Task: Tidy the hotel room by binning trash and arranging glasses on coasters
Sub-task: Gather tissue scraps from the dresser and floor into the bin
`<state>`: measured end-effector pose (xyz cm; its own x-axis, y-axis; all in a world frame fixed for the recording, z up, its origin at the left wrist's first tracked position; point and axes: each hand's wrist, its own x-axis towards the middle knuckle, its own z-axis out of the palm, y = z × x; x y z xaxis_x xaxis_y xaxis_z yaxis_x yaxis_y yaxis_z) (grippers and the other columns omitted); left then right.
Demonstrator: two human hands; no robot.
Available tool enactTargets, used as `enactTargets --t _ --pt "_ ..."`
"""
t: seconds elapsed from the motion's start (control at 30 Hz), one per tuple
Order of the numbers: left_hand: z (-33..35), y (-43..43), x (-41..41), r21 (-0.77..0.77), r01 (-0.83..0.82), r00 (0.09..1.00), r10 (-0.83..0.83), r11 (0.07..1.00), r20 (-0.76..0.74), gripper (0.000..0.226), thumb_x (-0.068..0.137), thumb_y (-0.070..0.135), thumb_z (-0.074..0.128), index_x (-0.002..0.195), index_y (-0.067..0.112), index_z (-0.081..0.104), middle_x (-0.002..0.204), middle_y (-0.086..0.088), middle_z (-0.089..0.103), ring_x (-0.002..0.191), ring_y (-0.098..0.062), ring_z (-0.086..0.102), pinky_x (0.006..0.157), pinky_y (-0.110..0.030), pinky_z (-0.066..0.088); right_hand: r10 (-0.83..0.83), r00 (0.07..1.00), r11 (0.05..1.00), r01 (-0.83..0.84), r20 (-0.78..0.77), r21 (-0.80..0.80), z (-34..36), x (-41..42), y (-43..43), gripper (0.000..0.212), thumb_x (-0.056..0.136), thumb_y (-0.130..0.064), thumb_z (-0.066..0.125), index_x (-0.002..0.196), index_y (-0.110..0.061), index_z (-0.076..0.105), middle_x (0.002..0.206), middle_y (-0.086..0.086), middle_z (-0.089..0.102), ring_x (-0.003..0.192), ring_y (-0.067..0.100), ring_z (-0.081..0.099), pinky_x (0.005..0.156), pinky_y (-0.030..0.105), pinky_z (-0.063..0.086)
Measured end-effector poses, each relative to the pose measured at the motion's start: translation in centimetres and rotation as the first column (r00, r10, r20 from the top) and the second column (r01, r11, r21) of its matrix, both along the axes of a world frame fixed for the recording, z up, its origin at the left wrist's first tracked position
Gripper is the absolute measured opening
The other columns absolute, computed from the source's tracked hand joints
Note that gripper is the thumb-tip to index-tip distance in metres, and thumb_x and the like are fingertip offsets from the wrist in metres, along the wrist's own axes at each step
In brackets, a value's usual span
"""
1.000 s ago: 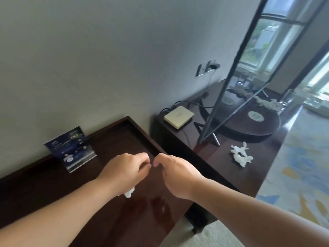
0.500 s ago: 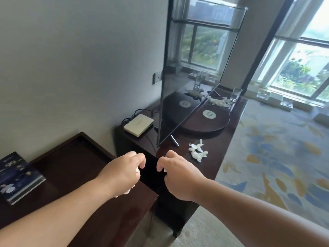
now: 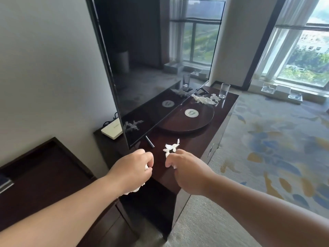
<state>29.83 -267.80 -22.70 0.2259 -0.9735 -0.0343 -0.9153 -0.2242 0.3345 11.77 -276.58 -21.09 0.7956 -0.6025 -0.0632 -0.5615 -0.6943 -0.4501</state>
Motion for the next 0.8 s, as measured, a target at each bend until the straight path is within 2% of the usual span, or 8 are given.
enactTargets --t 0.17,0.37,0.47,0.6,0.7,0.8 --pt "0.0 -2.5 -2.4 0.007 0.050 0.998 -0.050 0.999 0.028 0.006 0.085 0.030 0.046 0.081 0.030 0.049 0.083 0.008 0.046 0.069 -0.008 0.050 0.053 -0.026 0.034 -0.031 0.999 0.999 0.031 0.012 -0.005 -0.3 -2.3 -2.1 0.043 0.085 -0.001 0.038 0.109 -0.030 0.058 0.100 -0.012 0.042 0.093 0.010 0.044 0.070 0.024 0.037" --pt "-1.1 -5.4 -1.8 0.024 0.080 0.996 -0.081 0.997 0.044 0.007 0.086 0.031 0.047 0.081 0.029 0.051 0.083 0.008 0.047 0.071 -0.010 0.051 0.054 -0.026 0.033 -0.038 0.999 0.999 0.038 -0.001 0.020 -1.1 -2.1 -4.3 0.040 0.086 -0.002 0.039 0.110 -0.028 0.059 0.106 -0.008 0.048 0.098 0.013 0.049 0.077 0.027 0.044" --pt "-1.5 -7.4 -1.1 0.035 0.105 0.993 -0.107 0.994 0.041 0.008 0.088 0.031 0.047 0.082 0.029 0.051 0.084 0.007 0.048 0.075 -0.012 0.054 0.060 -0.029 0.043 -0.044 0.999 0.998 0.045 -0.020 0.032 -1.3 -1.5 -5.3 0.041 0.086 -0.002 0.040 0.112 -0.028 0.059 0.108 -0.008 0.048 0.102 0.014 0.049 0.077 0.024 0.042" --pt "-1.4 -10.4 0.2 0.010 0.123 0.992 -0.123 0.992 0.029 0.009 0.088 0.032 0.047 0.081 0.030 0.051 0.085 0.008 0.051 0.075 -0.012 0.055 0.063 -0.031 0.047 -0.040 0.998 0.999 0.041 -0.049 0.010 -1.0 -0.5 -7.4 0.042 0.087 -0.002 0.041 0.113 -0.030 0.059 0.103 -0.011 0.045 0.099 0.011 0.048 0.071 0.022 0.037" --pt "-1.2 -12.3 1.3 -0.009 0.130 0.991 -0.130 0.991 0.028 0.010 0.088 0.031 0.047 0.081 0.029 0.054 0.085 0.009 0.051 0.073 -0.010 0.054 0.060 -0.028 0.044 -0.077 0.996 0.997 0.076 -0.047 -0.015 -0.4 0.3 -9.1 0.039 0.086 -0.003 0.042 0.109 -0.030 0.059 0.105 -0.009 0.048 0.100 0.013 0.050 0.078 0.029 0.047" --pt "-1.0 -13.8 2.1 -0.005 0.136 0.990 -0.136 0.991 0.021 0.011 0.088 0.032 0.047 0.083 0.028 0.055 0.086 0.009 0.052 0.074 -0.009 0.053 0.060 -0.027 0.044 -0.075 0.996 0.997 0.074 -0.051 -0.024 -0.1 0.8 -10.2 0.040 0.084 -0.002 0.043 0.109 -0.029 0.059 0.104 -0.009 0.049 0.098 0.012 0.051 0.078 0.031 0.050"
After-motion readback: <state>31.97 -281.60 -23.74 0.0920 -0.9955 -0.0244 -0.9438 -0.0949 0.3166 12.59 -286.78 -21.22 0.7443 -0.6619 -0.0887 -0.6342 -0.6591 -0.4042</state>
